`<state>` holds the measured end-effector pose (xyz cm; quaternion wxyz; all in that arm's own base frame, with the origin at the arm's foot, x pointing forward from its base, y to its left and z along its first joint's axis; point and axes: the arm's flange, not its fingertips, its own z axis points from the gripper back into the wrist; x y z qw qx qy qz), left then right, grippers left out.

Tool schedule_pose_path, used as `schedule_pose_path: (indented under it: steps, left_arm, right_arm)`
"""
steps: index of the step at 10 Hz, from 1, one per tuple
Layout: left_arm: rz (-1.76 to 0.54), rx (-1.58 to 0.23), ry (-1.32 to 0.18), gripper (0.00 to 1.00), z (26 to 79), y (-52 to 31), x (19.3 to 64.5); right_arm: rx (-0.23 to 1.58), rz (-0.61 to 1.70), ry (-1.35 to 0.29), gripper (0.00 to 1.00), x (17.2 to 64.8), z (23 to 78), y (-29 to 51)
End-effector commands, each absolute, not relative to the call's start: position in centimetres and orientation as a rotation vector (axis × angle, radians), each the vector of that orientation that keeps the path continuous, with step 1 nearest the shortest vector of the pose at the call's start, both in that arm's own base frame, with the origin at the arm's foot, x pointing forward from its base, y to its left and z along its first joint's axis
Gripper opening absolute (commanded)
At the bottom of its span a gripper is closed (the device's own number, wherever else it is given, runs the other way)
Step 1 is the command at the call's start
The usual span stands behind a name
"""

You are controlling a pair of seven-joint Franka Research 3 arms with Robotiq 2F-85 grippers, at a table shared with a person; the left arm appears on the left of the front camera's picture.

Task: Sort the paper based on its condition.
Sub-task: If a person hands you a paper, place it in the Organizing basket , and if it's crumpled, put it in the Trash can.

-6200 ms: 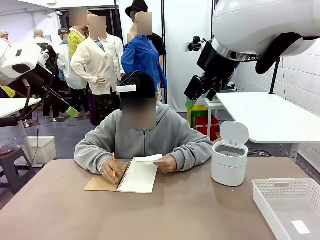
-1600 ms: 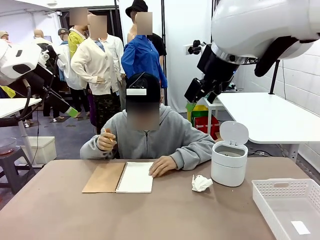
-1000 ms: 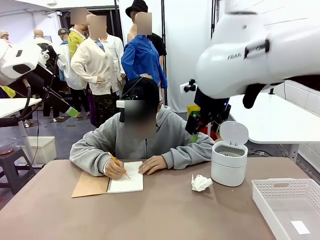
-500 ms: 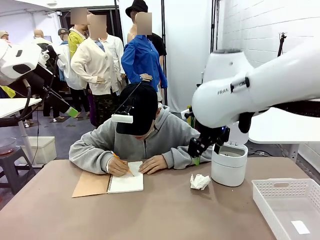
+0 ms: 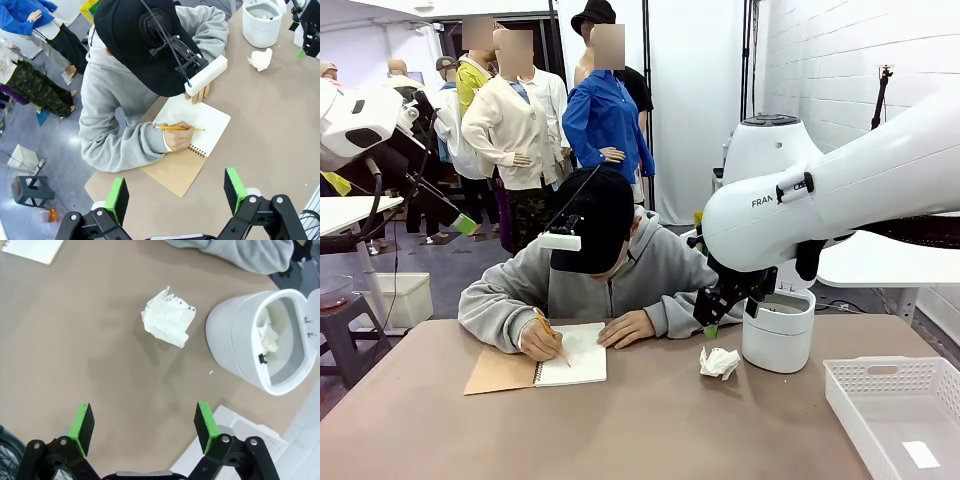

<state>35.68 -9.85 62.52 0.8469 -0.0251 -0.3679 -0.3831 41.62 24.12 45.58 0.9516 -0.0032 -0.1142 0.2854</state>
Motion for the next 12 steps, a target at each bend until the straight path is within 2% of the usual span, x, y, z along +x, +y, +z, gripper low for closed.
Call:
schedule_pose_path:
  steps: [1, 3, 7, 12]
  left_arm:
    - [-0.805, -0.052, -0.776, 1.0, 62.5, -9.7, 35.7]
    - [-0.805, -0.052, -0.776, 1.0, 62.5, -9.7, 35.7]
    - [-0.805, -0.052, -0.776, 1.0, 62.5, -9.7, 35.7]
    - [-0.805, -0.052, -0.776, 1.0, 62.5, -9.7, 35.7]
  right_arm:
    - [-0.005, 0.58, -0.238, 1.0, 41.6, 45.7, 24.2]
    - [-0.012, 0.549, -0.21, 1.0, 45.0, 41.7, 25.8]
    - [-0.117, 0.524, -0.198, 1.0, 48.0, 36.3, 26.7]
    - [-0.118, 0.548, -0.169, 1.0, 49.9, 32.0, 27.8]
